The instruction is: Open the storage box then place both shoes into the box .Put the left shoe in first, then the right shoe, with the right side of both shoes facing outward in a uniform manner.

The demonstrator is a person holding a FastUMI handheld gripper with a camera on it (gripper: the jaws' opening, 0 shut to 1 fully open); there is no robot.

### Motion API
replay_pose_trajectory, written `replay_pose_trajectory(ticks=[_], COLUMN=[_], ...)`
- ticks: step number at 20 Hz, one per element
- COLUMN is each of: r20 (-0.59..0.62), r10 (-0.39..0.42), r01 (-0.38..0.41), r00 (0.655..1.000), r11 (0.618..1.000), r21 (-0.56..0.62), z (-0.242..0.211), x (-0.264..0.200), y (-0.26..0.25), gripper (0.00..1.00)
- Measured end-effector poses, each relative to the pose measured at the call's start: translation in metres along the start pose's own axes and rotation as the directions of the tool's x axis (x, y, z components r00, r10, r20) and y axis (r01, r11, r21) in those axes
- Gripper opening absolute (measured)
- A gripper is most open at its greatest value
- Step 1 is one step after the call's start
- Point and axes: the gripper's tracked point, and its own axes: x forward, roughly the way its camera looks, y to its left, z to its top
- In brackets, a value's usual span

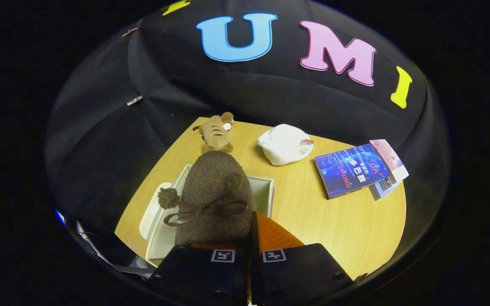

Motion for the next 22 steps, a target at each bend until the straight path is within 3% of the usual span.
replay_pose_trajectory(ticks=[5, 10, 15, 17, 19, 22], r20=[-0.046, -0.112, -0.198, -0.167, -0.139, -0.101], r10=[-0.077, -0.191, -0.176, -0.151, -0.127, -0.087], r01=[0.074, 0.185, 0.171, 0.147, 0.122, 0.08], r00=[0.996, 0.975, 0.964, 0.974, 0.982, 0.991], r11=[0.995, 0.981, 0.984, 0.989, 0.991, 0.994], r21=[-0.067, -0.057, -0.044, -0.035, -0.046, -0.068], z=[-0.017, -0.041, -0.076, -0.071, -0.063, -0.055], x=[0.025, 0.038, 0.046, 0.048, 0.043, 0.038], y=[-0.001, -0.01, 0.004, 0.012, 0.018, 0.03], gripper=[0.1, 0.15, 0.15, 0.18, 0.5, 0.85])
